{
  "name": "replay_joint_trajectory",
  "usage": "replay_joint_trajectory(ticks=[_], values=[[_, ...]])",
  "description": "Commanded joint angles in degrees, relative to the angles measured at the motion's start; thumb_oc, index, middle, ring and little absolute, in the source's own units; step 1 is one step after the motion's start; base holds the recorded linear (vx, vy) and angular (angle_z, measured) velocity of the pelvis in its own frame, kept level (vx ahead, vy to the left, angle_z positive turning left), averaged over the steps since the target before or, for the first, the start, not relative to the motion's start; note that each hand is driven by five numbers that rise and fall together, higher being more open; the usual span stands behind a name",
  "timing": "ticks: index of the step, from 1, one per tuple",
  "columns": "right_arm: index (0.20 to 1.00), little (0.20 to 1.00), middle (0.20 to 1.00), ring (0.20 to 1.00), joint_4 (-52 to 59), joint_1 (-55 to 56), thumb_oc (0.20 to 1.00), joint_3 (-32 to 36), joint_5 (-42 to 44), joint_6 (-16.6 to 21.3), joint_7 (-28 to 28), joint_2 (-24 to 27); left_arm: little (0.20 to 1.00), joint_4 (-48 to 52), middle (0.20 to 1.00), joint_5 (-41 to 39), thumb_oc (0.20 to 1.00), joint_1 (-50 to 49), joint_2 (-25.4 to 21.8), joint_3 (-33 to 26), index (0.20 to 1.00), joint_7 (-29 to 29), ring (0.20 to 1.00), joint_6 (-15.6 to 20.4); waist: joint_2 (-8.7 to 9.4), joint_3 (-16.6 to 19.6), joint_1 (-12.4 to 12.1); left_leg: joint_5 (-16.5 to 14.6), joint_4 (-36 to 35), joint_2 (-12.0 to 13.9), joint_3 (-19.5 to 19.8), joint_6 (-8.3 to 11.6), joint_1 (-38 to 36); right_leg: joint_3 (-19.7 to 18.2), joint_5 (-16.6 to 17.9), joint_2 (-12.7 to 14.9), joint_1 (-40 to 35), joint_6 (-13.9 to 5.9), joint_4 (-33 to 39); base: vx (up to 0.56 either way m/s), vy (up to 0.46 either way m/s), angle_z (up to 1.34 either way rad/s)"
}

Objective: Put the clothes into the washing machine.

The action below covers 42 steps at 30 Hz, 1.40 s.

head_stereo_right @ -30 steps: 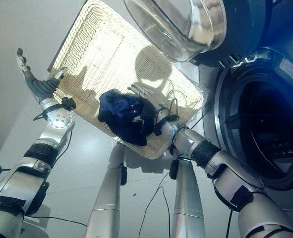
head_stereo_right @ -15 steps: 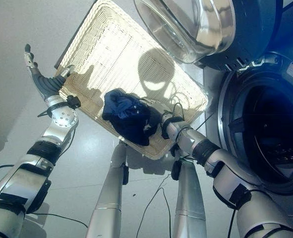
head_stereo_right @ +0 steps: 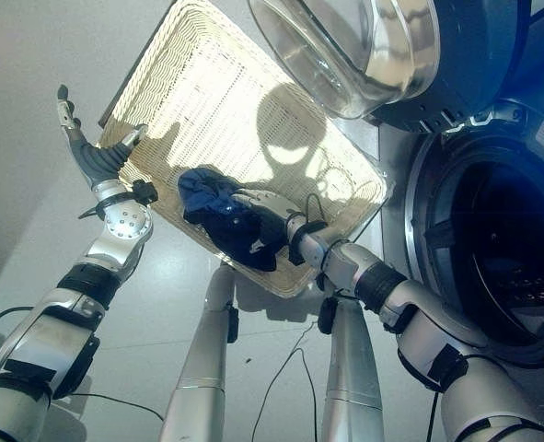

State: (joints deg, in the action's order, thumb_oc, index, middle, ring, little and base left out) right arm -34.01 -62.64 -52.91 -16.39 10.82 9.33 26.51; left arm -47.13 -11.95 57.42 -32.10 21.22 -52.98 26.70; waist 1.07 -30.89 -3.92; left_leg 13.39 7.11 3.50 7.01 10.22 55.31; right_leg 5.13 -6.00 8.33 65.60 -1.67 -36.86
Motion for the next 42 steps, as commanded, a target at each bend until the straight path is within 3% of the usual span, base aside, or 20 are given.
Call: replay_joint_trajectory(ticks=[1, 8, 17, 18, 19, 20, 33, 39, 40, 41, 42], values=[[1.0, 1.0, 1.0, 1.0, 3.66, -0.44, 1.0, -1.95, -2.8, 1.93, 2.97, -2.32, 1.0, 0.75, 1.0, 2.81, 1.0, 1.81, 2.37, -3.41, 1.0, -2.0, 1.0, 2.67, -3.44, 1.1, 1.47, -4.33, 7.78, -6.37, -3.02, -4.5, 3.06, 2.41, 14.8, -2.94, -5.22, -5.32, 20.35, 0.0, 0.0, 0.0], [1.0, 1.0, 1.0, 1.0, -3.26, -1.89, 1.0, -2.29, -7.15, -3.55, 10.08, -5.1, 1.0, 0.56, 1.0, 2.56, 1.0, 3.1, 3.69, -2.31, 1.0, -1.88, 1.0, 5.05, -4.9, 1.1, 0.66, -4.57, 7.68, -6.7, -2.96, -4.59, 3.11, 2.2, 14.87, -2.48, -4.94, -5.46, 20.39, 0.0, 0.009, 0.01], [1.0, 1.0, 1.0, 1.0, -14.05, -5.11, 1.0, -1.99, -9.88, -5.46, 12.02, -6.93, 1.0, 3.69, 1.0, 3.92, 1.0, 3.68, 5.61, -1.72, 1.0, -1.14, 1.0, 7.91, -6.65, 1.1, -0.85, -4.73, 8.05, -7.65, -2.74, -5.08, 3.87, 2.61, 15.58, -1.71, -4.14, -5.78, 20.48, 0.0, 0.018, 0.03], [0.482, 0.482, 0.482, 0.482, -16.8, -5.95, 0.482, -1.84, -10.37, -5.75, 11.29, -7.11, 1.0, 5.52, 1.0, 4.65, 1.0, 4.11, 5.84, -1.78, 1.0, -0.74, 1.0, 8.11, -6.99, 1.1, -1.34, -4.19, 7.78, -7.92, -2.53, -5.26, 4.47, 3.01, 16.3, -1.38, -3.67, -5.85, 20.93, 0.0, 0.002, 0.03], [0.448, 0.448, 0.448, 0.448, -17.25, -5.69, 0.448, -1.88, -10.35, -5.51, 11.3, -7.16, 1.0, 5.83, 1.0, 4.66, 1.0, 3.75, 5.96, -1.66, 1.0, -0.68, 1.0, 8.06, -7.07, 1.1, -1.51, -4.68, 7.85, -7.88, -2.51, -5.27, 3.87, 3.02, 15.87, -1.41, -4.18, -5.92, 20.74, 0.0, 0.007, 0.03], [0.2, 0.2, 0.2, 0.2, -18.64, -6.43, 0.2, -1.92, -10.49, -5.43, 10.67, -7.03, 1.0, 6.87, 1.0, 4.83, 1.0, 4.05, 5.91, -1.61, 1.0, -0.45, 1.0, 8.16, -7.33, 1.1, -1.77, -4.2, 7.83, -8.13, -2.37, -5.36, 4.49, 3.27, 16.42, -1.17, -3.59, -5.93, 20.84, 0.0, 0.0, 0.0], [0.2, 0.2, 0.2, 0.2, -20.35, -5.86, 0.2, -1.38, -9.58, -0.91, 7.92, -8.11, 1.0, 11.8, 1.0, 6.51, 1.0, 1.3, 7.15, -1.82, 1.0, 0.04, 1.0, 7.98, -8.28, 1.1, -3.25, -4.78, 8.16, -8.55, -1.77, -5.87, 4.05, 4.01, 16.14, -0.83, -3.42, -6.09, 19.65, 0.0, 0.001, 0.03], [0.2, 0.2, 0.2, 0.2, -18.59, -5.51, 0.2, -1.25, -7.91, -0.79, 7.76, -8.75, 1.0, 11.93, 1.0, 6.78, 1.0, 0.39, 7.39, -2.07, 1.0, 0.06, 1.0, 8.22, -8.3, 1.1, -3.31, -4.58, 7.82, -8.44, -1.75, -5.87, 3.9, 4.18, 16.31, -0.84, -3.4, -6.05, 19.75, 0.0, 0.0, 0.01], [0.231, 0.231, 0.231, 0.231, -18.27, -5.49, 0.231, -1.25, -7.42, -1.0, 7.61, -8.83, 1.0, 11.9, 1.0, 6.78, 1.0, 0.32, 7.4, -2.13, 1.0, 0.15, 1.0, 8.2, -8.3, 1.1, -3.29, -4.58, 7.82, -8.39, -1.76, -5.85, 3.9, 4.17, 16.33, -0.81, -3.39, -6.05, 19.75, 0.0, 0.0, 0.0], [1.0, 1.0, 1.0, 1.0, -17.4, -5.08, 1.0, -0.62, -5.76, -0.92, 7.52, -9.01, 1.0, 11.71, 1.0, 6.6, 1.0, 0.1, 7.43, -2.27, 1.0, 0.27, 1.0, 8.29, -8.24, 1.1, -3.13, -4.53, 7.9, -8.29, -1.86, -5.74, 3.93, 4.05, 16.32, -0.88, -3.28, -6.01, 19.63, 0.0, 0.0, 0.0], [1.0, 1.0, 1.0, 1.0, -17.3, -5.0, 1.0, -0.56, -5.41, -0.88, 7.52, -9.03, 1.0, 11.7, 1.0, 6.58, 1.0, 0.03, 7.42, -2.29, 1.0, 0.31, 1.0, 8.35, -8.24, 1.1, -3.12, -4.53, 7.89, -8.28, -1.87, -5.74, 3.91, 4.02, 16.32, -0.89, -3.28, -6.0, 19.61, 0.0, 0.0, 0.0]])
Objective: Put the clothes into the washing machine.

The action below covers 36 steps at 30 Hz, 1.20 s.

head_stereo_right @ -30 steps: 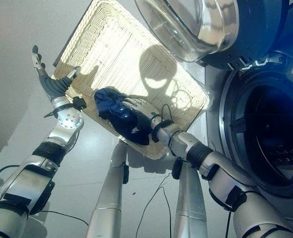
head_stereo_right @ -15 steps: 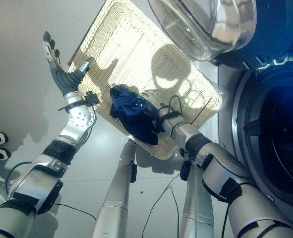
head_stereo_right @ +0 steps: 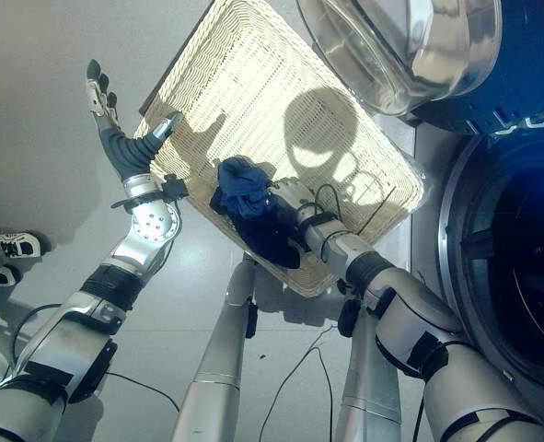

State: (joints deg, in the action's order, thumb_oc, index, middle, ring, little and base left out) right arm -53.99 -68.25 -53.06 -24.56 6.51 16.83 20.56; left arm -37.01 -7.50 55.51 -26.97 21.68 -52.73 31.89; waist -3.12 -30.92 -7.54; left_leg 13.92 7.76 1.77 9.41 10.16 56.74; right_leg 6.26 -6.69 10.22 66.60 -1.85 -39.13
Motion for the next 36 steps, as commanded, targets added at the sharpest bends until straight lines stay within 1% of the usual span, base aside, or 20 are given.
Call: replay_joint_trajectory(ticks=[1, 3, 7, 12, 16, 22, 26, 29, 31, 32, 33, 36], values=[[1.0, 1.0, 1.0, 1.0, 3.53, 1.32, 1.0, 0.22, 4.02, 3.21, 0.12, -3.16, 1.0, 1.5, 1.0, 2.13, 1.0, 1.63, 2.22, -2.94, 1.0, 0.21, 1.0, 3.48, -3.99, 1.13, 0.63, -5.02, 7.36, -6.49, -4.35, -5.62, 2.52, 2.86, 16.97, -2.86, -4.25, -5.77, 21.76, 0.0, 0.0, 0.0], [1.0, 1.0, 1.0, 1.0, 4.13, 1.89, 1.0, 0.75, 4.79, 3.84, 0.22, -3.18, 1.0, 1.58, 1.0, 2.27, 1.0, 1.27, 2.33, -3.13, 1.0, 0.32, 1.0, 3.72, -3.98, 1.13, 0.71, -4.99, 7.2, -6.38, -4.38, -5.61, 2.38, 2.76, 16.93, -2.95, -4.27, -5.71, 21.79, 0.0, 0.0, 0.0], [1.0, 1.0, 1.0, 1.0, 6.26, 2.95, 1.0, 1.51, 6.08, 3.9, 0.99, -3.25, 1.0, 1.65, 1.0, 2.45, 1.0, 1.39, 2.55, -3.16, 1.0, 0.33, 1.0, 3.72, -3.89, 1.13, 1.14, -4.84, 6.99, -6.12, -4.68, -5.49, 2.36, 2.46, 16.96, -3.09, -4.14, -5.65, 21.84, 0.0, 0.0, 0.0], [1.0, 1.0, 1.0, 1.0, 8.34, 3.8, 1.0, 1.59, 5.73, 4.76, 1.42, -3.17, 1.0, 2.23, 1.0, 2.58, 1.0, 1.0, 2.74, -3.12, 1.0, 1.04, 1.0, 3.77, -4.01, 1.13, 1.35, -4.65, 6.73, -5.94, -4.91, -5.37, 2.25, 2.32, 17.01, -3.17, -4.1, -5.66, 21.99, 0.0, 0.0, 0.0], [1.0, 1.0, 1.0, 1.0, 9.19, 4.19, 1.0, 1.23, 5.17, 3.25, -1.02, -3.24, 1.0, 3.29, 1.0, 3.22, 1.0, 0.37, 3.17, -3.34, 1.0, 1.81, 1.0, 3.85, -4.42, 1.13, 1.36, -4.63, 6.63, -5.95, -5.1, -5.37, 2.04, 2.15, 17.08, -3.08, -4.03, -5.63, 22.11, 0.0, 0.0, 0.0], [1.0, 1.0, 1.0, 1.0, 7.92, 4.1, 1.0, 0.31, 2.71, 2.12, -3.83, -3.73, 1.0, 4.66, 1.0, 3.26, 1.0, 0.14, 3.52, -3.42, 1.0, 3.24, 1.0, 4.36, -5.05, 1.13, 1.01, -4.54, 6.38, -5.94, -5.16, -5.4, 1.98, 2.1, 16.99, -2.95, -3.94, -5.59, 22.15, 0.0, 0.0, 0.0], [1.0, 1.0, 1.0, 1.0, 6.31, 3.69, 1.0, -0.32, 0.88, 0.01, -4.79, -4.13, 1.0, 5.92, 1.0, 3.22, 1.0, 0.09, 3.75, -3.31, 1.0, 4.16, 1.0, 4.17, -5.42, 1.13, 0.6, -4.39, 6.21, -6.03, -5.04, -5.45, 1.8, 2.21, 17.08, -2.78, -4.08, -5.6, 22.2, 0.0, 0.0, 0.0], [1.0, 1.0, 1.0, 1.0, 4.9, 3.48, 1.0, -0.32, -0.36, -0.64, -5.04, -4.25, 1.0, 6.39, 1.0, 3.26, 1.0, 0.16, 3.78, -3.29, 1.0, 4.55, 1.0, 4.04, -5.55, 1.13, 0.43, -4.43, 6.25, -6.14, -4.91, -5.52, 1.83, 2.23, 17.19, -2.74, -3.97, -5.64, 22.17, 0.0, 0.0, 0.0], [1.0, 1.0, 1.0, 1.0, 2.99, 2.7, 1.0, -0.97, -2.38, -1.75, -6.71, -4.57, 1.0, 6.81, 1.0, 3.24, 1.0, 0.23, 3.89, -3.39, 1.0, 4.99, 1.0, 4.16, -5.64, 1.13, 0.16, -4.42, 6.19, -6.21, -4.75, -5.57, 1.83, 2.38, 17.4, -2.6, -3.96, -5.73, 22.23, 0.0, 0.0, 0.0], [0.652, 0.652, 0.652, 0.652, 2.7, 2.52, 0.652, -1.22, -2.58, -1.8, -6.89, -4.6, 1.0, 6.93, 1.0, 3.23, 1.0, 0.25, 3.91, -3.33, 1.0, 5.01, 1.0, 4.14, -5.66, 1.13, 0.1, -4.4, 6.13, -6.22, -4.73, -5.59, 1.81, 2.41, 17.45, -2.56, -3.98, -5.73, 22.3, 0.0, 0.0, 0.0], [0.2, 0.2, 0.2, 0.2, 2.3, 2.3, 0.2, -1.52, -2.62, -2.06, -7.81, -4.66, 1.0, 7.14, 1.0, 3.24, 1.0, 0.27, 3.9, -3.22, 1.0, 5.02, 1.0, 4.23, -5.71, 1.13, 0.03, -4.38, 6.08, -6.26, -4.71, -5.61, 1.81, 2.46, 17.53, -2.51, -4.0, -5.73, 22.39, 0.0, 0.0, 0.0], [0.2, 0.2, 0.2, 0.2, 1.14, 2.02, 0.2, -2.01, -2.33, -1.78, -8.29, -4.71, 1.0, 8.31, 1.0, 3.67, 1.0, 0.14, 3.98, -2.92, 1.0, 5.11, 1.0, 4.03, -5.8, 1.13, -0.26, -4.33, 5.93, -6.38, -4.49, -5.72, 1.87, 2.64, 17.66, -2.4, -3.94, -5.76, 22.5, 0.0, 0.0, 0.0]])
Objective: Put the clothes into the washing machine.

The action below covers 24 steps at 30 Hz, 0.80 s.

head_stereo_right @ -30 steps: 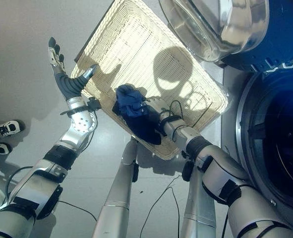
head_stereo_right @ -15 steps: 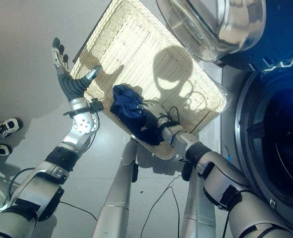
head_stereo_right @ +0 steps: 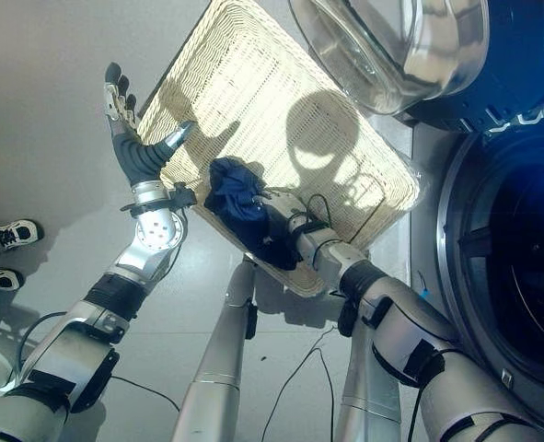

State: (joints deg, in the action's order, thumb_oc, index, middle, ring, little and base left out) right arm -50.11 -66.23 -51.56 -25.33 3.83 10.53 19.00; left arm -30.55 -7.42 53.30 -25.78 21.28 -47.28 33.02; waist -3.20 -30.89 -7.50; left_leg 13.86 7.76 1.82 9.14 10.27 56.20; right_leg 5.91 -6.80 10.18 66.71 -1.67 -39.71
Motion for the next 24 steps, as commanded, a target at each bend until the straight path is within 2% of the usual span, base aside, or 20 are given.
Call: replay_joint_trajectory(ticks=[1, 17, 19, 21, 23, 24], values=[[0.2, 0.2, 0.2, 0.2, -3.0, -0.09, 0.2, -3.46, -1.61, 0.96, -2.04, -3.15, 1.0, 2.05, 1.0, 3.6, 1.0, 2.28, 2.83, -2.51, 1.0, -0.29, 1.0, 2.89, -5.75, 1.1, -0.36, -4.26, 5.98, -6.48, -4.19, -5.84, 2.46, 2.99, 17.79, -2.37, -4.02, -5.94, 23.03, 0.0, 0.0, 0.0], [0.2, 0.2, 0.2, 0.2, -3.21, -0.01, 0.2, -2.45, 1.87, 2.3, -2.85, -4.1, 1.0, 3.32, 1.0, 2.63, 1.0, 0.87, 3.82, -3.02, 1.0, 0.11, 1.0, 3.79, -5.68, 1.1, -0.62, -4.07, 5.7, -6.59, -3.86, -6.02, 2.77, 3.21, 18.08, -2.48, -3.62, -5.87, 23.15, 0.0, 0.0, 0.0], [0.2, 0.2, 0.2, 0.2, -2.29, 0.52, 0.2, -1.96, 6.77, 1.19, -4.16, -4.25, 1.0, 3.38, 1.0, 2.57, 1.0, 0.56, 3.96, -3.09, 1.0, 0.22, 1.0, 3.83, -5.68, 1.1, -0.56, -3.98, 5.58, -6.54, -3.91, -6.01, 2.71, 3.24, 18.04, -2.49, -3.67, -5.81, 23.15, 0.0, 0.0, 0.0], [0.2, 0.2, 0.2, 0.2, -1.97, 2.16, 0.2, 0.74, 18.24, -0.53, -4.95, -4.71, 1.0, 3.6, 1.0, 1.52, 1.0, 0.36, 3.55, -3.26, 1.0, 0.61, 1.0, 3.64, -5.81, 1.1, -0.42, -3.81, 5.56, -6.38, -4.1, -5.98, 2.73, 3.11, 17.91, -2.61, -3.49, -5.57, 22.89, 0.0, 0.0, 0.0], [0.2, 0.2, 0.2, 0.2, -1.94, 2.78, 0.2, 1.88, 21.55, -1.45, -6.49, -4.9, 1.0, 3.58, 1.0, 1.18, 1.0, 0.28, 3.55, -3.4, 1.0, 0.84, 1.0, 3.66, -5.88, 1.1, -0.36, -3.75, 5.52, -6.32, -4.2, -5.96, 2.62, 3.06, 17.82, -2.64, -3.54, -5.52, 22.79, 0.0, 0.02, 0.0], [0.2, 0.2, 0.2, 0.2, -2.64, 4.14, 0.2, 5.15, 32.67, -1.05, -6.23, -5.43, 1.0, 3.23, 1.0, 0.21, 1.0, 0.31, 3.33, -3.87, 1.0, 1.48, 1.0, 3.65, -5.96, 1.1, -0.17, -3.68, 5.61, -6.18, -4.36, -5.9, 2.55, 2.87, 17.75, -2.72, -3.47, -5.32, 22.62, 0.01, 0.053, 0.0]])
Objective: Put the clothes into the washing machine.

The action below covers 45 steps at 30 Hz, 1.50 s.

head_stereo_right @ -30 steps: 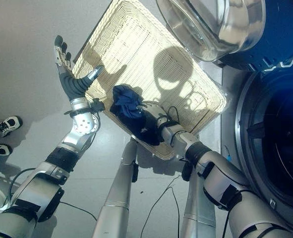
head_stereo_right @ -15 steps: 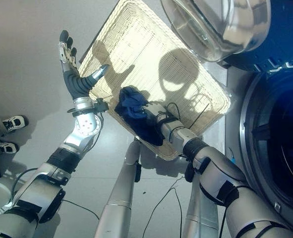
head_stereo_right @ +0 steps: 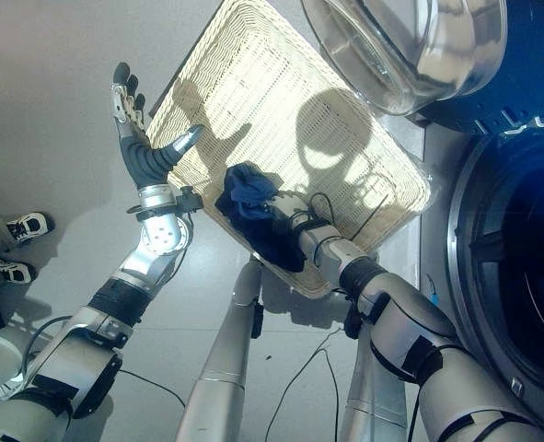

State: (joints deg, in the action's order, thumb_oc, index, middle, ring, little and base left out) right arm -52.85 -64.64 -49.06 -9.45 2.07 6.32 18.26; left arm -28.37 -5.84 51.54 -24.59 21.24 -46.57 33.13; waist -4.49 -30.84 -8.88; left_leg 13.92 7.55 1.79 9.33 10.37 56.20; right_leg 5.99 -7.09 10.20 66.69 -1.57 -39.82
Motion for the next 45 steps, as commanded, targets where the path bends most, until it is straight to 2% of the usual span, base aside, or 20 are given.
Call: replay_joint_trajectory(ticks=[1, 2, 3, 4, 6, 7, 9, 10, 12, 15, 16, 17, 19, 20, 24, 28, 34, 39, 42, 45], values=[[0.2, 0.2, 0.2, 0.2, -0.7, 3.43, 0.2, 4.91, 22.73, 1.4, -2.79, -4.94, 1.0, 0.52, 1.0, -2.48, 1.0, 2.14, 1.83, -4.1, 1.0, 1.56, 1.0, 3.78, -4.7, 1.04, 1.3, -3.71, 5.91, -6.03, -4.67, -5.92, 2.48, 2.62, 17.95, -2.84, -3.42, -5.34, 22.52, 0.01, 0.056, 0.01], [0.2, 0.2, 0.2, 0.2, -1.27, 4.11, 0.2, 6.71, 27.07, 1.99, -3.48, -5.07, 1.0, -0.09, 1.0, -3.06, 1.0, 2.26, 1.59, -4.35, 1.0, 2.12, 1.0, 3.97, -4.64, 1.04, 1.38, -3.71, 5.94, -5.91, -4.74, -5.86, 2.39, 2.52, 17.91, -2.9, -3.45, -5.3, 22.44, 0.01, 0.049, 0.0], [0.2, 0.2, 0.2, 0.2, -1.56, 5.07, 0.2, 9.66, 37.44, 3.6, -6.54, -4.87, 1.0, -1.05, 1.0, -4.4, 1.0, 2.42, 1.36, -4.79, 1.0, 3.17, 1.0, 4.28, -4.48, 1.04, 1.6, -3.7, 5.83, -5.73, -4.85, -5.82, 2.12, 2.53, 17.91, -2.89, -3.68, -5.2, 22.59, 0.01, 0.033, 0.0], [0.2, 0.2, 0.2, 0.2, -1.61, 5.24, 0.2, 10.37, 38.95, 3.78, -7.36, -4.79, 1.0, -1.32, 1.0, -4.61, 1.0, 2.51, 1.32, -4.82, 1.0, 3.34, 1.0, 4.35, -4.44, 1.04, 1.66, -3.7, 5.85, -5.66, -4.92, -5.78, 2.1, 2.53, 17.88, -2.9, -3.7, -5.21, 22.57, 0.01, 0.03, 0.0], [0.2, 0.2, 0.2, 0.2, -1.24, 6.09, 0.2, 12.86, 48.56, 5.21, -10.86, -4.13, 1.0, -2.1, 1.0, -4.99, 1.0, 2.8, 1.03, -4.99, 1.0, 3.74, 1.0, 4.26, -4.05, 1.04, 1.98, -3.63, 5.88, -5.4, -5.07, -5.6, 2.11, 2.55, 17.92, -2.99, -3.76, -5.25, 22.6, 0.0, 0.0, 0.0], [0.2, 0.2, 0.2, 0.2, 0.6, 7.17, 0.2, 15.59, 59.4, 6.09, -16.32, -2.79, 1.0, -2.58, 1.0, -5.19, 1.0, 2.6, 0.75, -4.94, 1.0, 4.15, 1.0, 4.24, -3.41, 1.04, 2.43, -3.65, 5.8, -5.2, -5.27, -5.53, 2.03, 2.55, 18.04, -3.14, -3.93, -5.35, 22.8, 0.0, 0.0, 0.0], [0.2, 0.2, 0.2, 0.2, 3.36, 7.89, 0.2, 17.61, 67.64, 6.06, -19.76, -1.54, 1.0, -2.79, 1.0, -4.97, 1.0, 2.37, 0.27, -4.92, 1.0, 4.36, 1.0, 4.02, -2.7, 1.04, 2.87, -3.68, 5.94, -4.96, -5.42, -5.43, 2.19, 2.64, 18.12, -3.24, -4.0, -5.49, 22.83, 0.0, 0.0, 0.0], [0.2, 0.2, 0.2, 0.2, 6.65, 8.74, 0.2, 19.0, 76.91, 5.64, -23.81, -0.11, 1.0, -2.4, 1.0, -4.69, 1.0, 1.86, -0.04, -5.0, 1.0, 4.37, 1.0, 3.53, -1.99, 1.04, 3.39, -3.67, 5.92, -4.81, -5.55, -5.32, 2.35, 2.73, 18.32, -3.37, -4.05, -5.61, 23.11, 0.0, 0.0, 0.0], [0.2, 0.2, 0.2, 0.2, 10.72, 9.75, 0.2, 20.0, 82.05, 5.46, -25.7, 1.41, 1.0, -1.92, 1.0, -3.95, 1.0, 0.91, -0.37, -5.09, 1.0, 3.9, 1.0, 3.47, -1.38, 1.04, 3.9, -3.68, 5.93, -4.64, -5.69, -5.17, 2.48, 2.74, 18.45, -3.44, -4.07, -5.77, 23.36, 0.0, 0.0, 0.0], [0.2, 0.2, 0.2, 0.2, 11.8, 10.1, 0.2, 20.22, 84.52, 5.39, -27.05, 1.83, 1.0, -1.75, 1.0, -3.61, 1.0, 0.54, -0.44, -5.13, 1.0, 3.78, 1.0, 3.45, -1.18, 1.04, 4.06, -3.66, 5.9, -4.58, -5.73, -5.13, 2.49, 2.73, 18.51, -3.48, -4.09, -5.81, 23.44, 0.0, -0.005, -0.03], [0.2, 0.2, 0.2, 0.2, 15.61, 11.21, 0.2, 21.12, 88.94, 4.51, -29.25, 2.7, 1.0, -0.95, 1.0, -2.49, 1.0, -0.39, -0.49, -5.16, 1.0, 3.07, 1.0, 3.08, -0.74, 1.04, 4.47, -3.6, 5.68, -4.54, -5.76, -5.09, 2.51, 2.61, 18.64, -3.63, -4.08, -5.91, 23.67, -0.01, -0.022, -0.05], [0.2, 0.2, 0.2, 0.2, 21.09, 13.07, 0.2, 23.64, 95.8, 2.45, -35.48, 4.25, 1.0, -0.08, 1.0, -1.31, 1.0, -2.01, -1.09, -5.27, 1.0, 2.19, 1.0, 3.24, -0.05, 1.04, 5.27, -3.65, 5.31, -4.37, -5.76, -5.17, 2.58, 2.39, 18.71, -3.81, -4.12, -6.14, 24.14, -0.02, -0.027, -0.08], [0.2, 0.2, 0.2, 0.2, 23.42, 13.9, 0.2, 24.56, 96.68, 1.49, -37.6, 4.9, 1.0, 0.17, 1.0, -1.27, 1.0, -2.56, -1.56, -5.34, 1.0, 2.06, 1.0, 3.38, 0.23, 1.04, 5.58, -3.67, 5.11, -4.26, -5.79, -5.15, 2.54, 2.36, 18.71, -3.84, -4.26, -6.23, 24.46, -0.02, -0.018, -0.06], [0.2, 0.2, 0.2, 0.2, 26.2, 14.97, 0.2, 25.71, 97.9, -0.3, -41.41, 5.95, 1.0, 0.66, 1.0, -1.1, 1.0, -3.24, -2.3, -5.41, 1.0, 2.0, 1.0, 3.3, 0.57, 1.04, 6.01, -3.85, 5.09, -4.19, -5.76, -5.14, 2.64, 2.21, 18.7, -3.88, -4.28, -6.34, 24.7, -0.02, -0.013, -0.05], [0.2, 0.2, 0.2, 0.2, 29.0, 16.62, 0.2, 27.37, 98.91, -1.75, -46.67, 7.67, 1.0, 1.25, 1.0, -1.51, 1.0, -4.09, -3.63, -5.59, 1.0, 2.27, 1.0, 3.39, 1.11, 1.04, 6.55, -4.02, 4.85, -3.93, -5.82, -5.06, 2.48, 2.21, 18.63, -3.92, -4.65, -6.52, 25.19, -0.01, -0.01, -0.05], [0.2, 0.2, 0.2, 0.2, 31.28, 18.56, 0.2, 31.25, 102.66, -3.35, -55.03, 10.28, 1.0, 1.12, 1.0, -3.19, 1.0, -5.2, -6.18, -6.48, 1.0, 3.64, 1.0, 4.34, 2.06, 1.04, 7.32, -4.53, 4.67, -3.62, -5.82, -4.96, 2.0, 2.22, 18.58, -4.13, -5.68, -6.8, 26.1, -0.03, -0.032, -0.05], [0.2, 0.2, 0.2, 0.2, 31.49, 20.46, 0.2, 35.02, 105.26, -3.49, -59.57, 12.75, 1.0, 0.82, 1.0, -4.94, 1.0, -6.14, -8.36, -7.28, 1.0, 4.84, 1.0, 5.32, 2.84, 1.04, 8.05, -4.93, 4.49, -3.19, -6.13, -4.67, 1.34, 2.16, 18.6, -4.27, -6.71, -7.03, 26.95, -0.02, -0.008, -0.06], [0.2, 0.2, 0.2, 0.2, 29.03, 21.49, 0.2, 37.55, 109.28, -2.02, -60.28, 13.76, 1.0, -0.43, 1.0, -5.69, 1.0, -6.38, -9.06, -7.47, 1.0, 5.48, 1.0, 6.52, 3.28, 1.04, 8.45, -5.42, 4.93, -2.96, -6.47, -4.58, 1.03, 2.04, 18.52, -4.23, -7.22, -7.12, 26.95, 0.0, 0.0, 0.0], [0.2, 0.2, 0.2, 0.2, 26.1, 22.14, 0.2, 39.96, 112.94, 0.56, -58.94, 15.24, 1.0, -0.86, 1.0, -6.39, 1.0, -6.48, -9.75, -7.81, 1.0, 6.16, 1.0, 7.01, 3.5, 1.04, 8.73, -5.64, 4.91, -2.75, -6.73, -4.43, 0.69, 1.91, 18.6, -4.25, -7.51, -7.21, 27.07, 0.0, 0.0, 0.0], [0.2, 0.2, 0.2, 0.2, 22.28, 23.79, 0.2, 43.38, 118.16, 6.25, -53.8, 16.59, 1.0, -1.67, 1.0, -6.88, 1.0, -7.17, -10.49, -8.13, 1.0, 6.55, 1.0, 8.29, 3.7, 1.04, 9.15, -5.82, 4.83, -2.45, -7.09, -4.32, 0.35, 1.68, 18.64, -4.32, -7.84, -7.24, 27.16, 0.01, 0.006, -0.02]])
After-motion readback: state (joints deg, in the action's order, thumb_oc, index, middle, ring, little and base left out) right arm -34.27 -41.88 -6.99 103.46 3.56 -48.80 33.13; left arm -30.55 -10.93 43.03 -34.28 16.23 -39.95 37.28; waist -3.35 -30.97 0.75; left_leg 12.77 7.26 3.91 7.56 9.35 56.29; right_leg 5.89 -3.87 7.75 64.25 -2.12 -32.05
